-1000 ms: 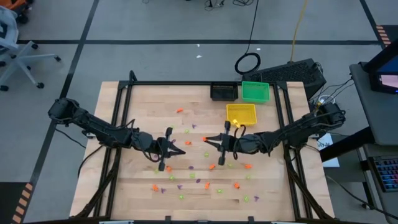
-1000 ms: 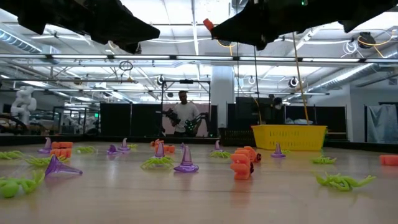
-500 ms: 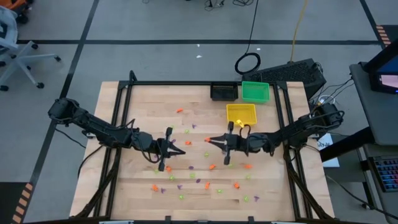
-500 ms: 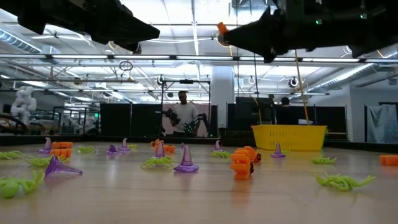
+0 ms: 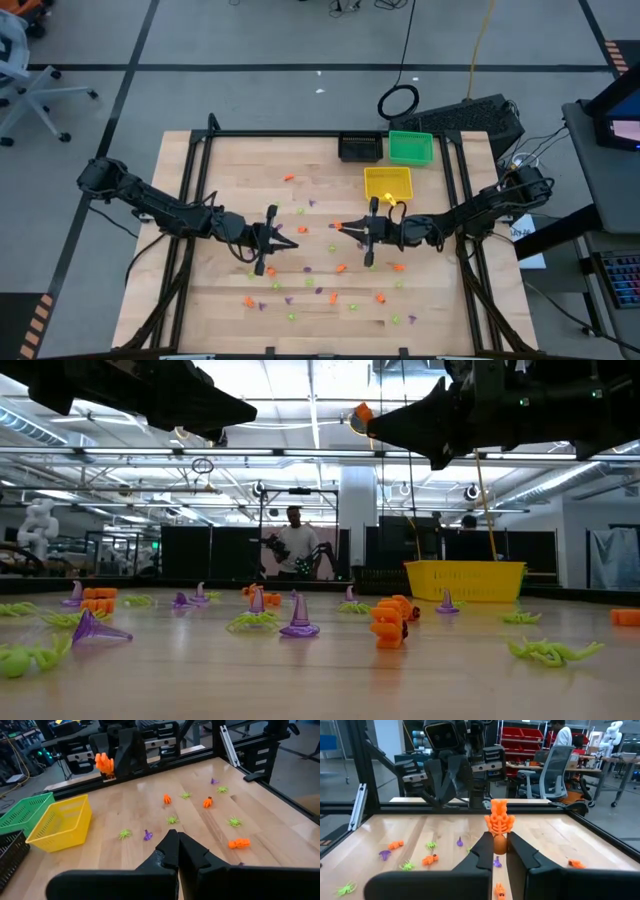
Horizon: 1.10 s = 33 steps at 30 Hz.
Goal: Sort Halloween decoration
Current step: Put the orange skeleton toy into the green basket
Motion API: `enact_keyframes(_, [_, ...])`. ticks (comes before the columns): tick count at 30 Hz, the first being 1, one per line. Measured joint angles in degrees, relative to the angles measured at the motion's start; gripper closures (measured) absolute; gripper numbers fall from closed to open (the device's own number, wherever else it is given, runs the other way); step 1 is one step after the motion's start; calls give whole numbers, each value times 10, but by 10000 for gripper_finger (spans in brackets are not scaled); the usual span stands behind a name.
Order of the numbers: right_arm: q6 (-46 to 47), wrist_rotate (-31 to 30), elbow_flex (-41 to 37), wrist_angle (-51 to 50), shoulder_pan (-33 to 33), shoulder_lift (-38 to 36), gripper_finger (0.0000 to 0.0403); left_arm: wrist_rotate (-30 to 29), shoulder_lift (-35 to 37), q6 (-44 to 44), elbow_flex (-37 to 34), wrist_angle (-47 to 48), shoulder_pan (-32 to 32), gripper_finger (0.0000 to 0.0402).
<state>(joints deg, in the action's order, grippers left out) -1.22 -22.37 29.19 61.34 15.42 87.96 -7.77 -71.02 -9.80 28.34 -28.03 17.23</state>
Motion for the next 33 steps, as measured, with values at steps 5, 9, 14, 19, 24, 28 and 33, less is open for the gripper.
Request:
enact_keyframes(5, [2, 0, 0, -3, 0, 0, 394, 0, 0, 0, 0, 0, 0, 402])
enact_keyframes(9, [5, 0, 0, -3, 0, 0, 394, 0, 0, -2, 0, 0, 0, 402])
enact_keyframes(14, [2, -3, 0, -25, 0, -4, 394, -3, 0, -23, 0, 0, 0, 402])
enact_keyframes(19, [6, -55, 0, -84, 1, -42, 394, -3, 0, -31, 0, 0, 0, 402])
enact_keyframes(24, [36, -139, 0, -195, 1, -121, 394, -3, 0, -31, 0, 0, 0, 402])
enact_keyframes(28, [75, -207, 0, -270, -8, -181, 394, -3, 0, -31, 0, 1, 0, 401])
enact_keyframes(33, [149, -285, 0, -353, -33, -217, 394, -7, 0, -31, 0, 1, 0, 402])
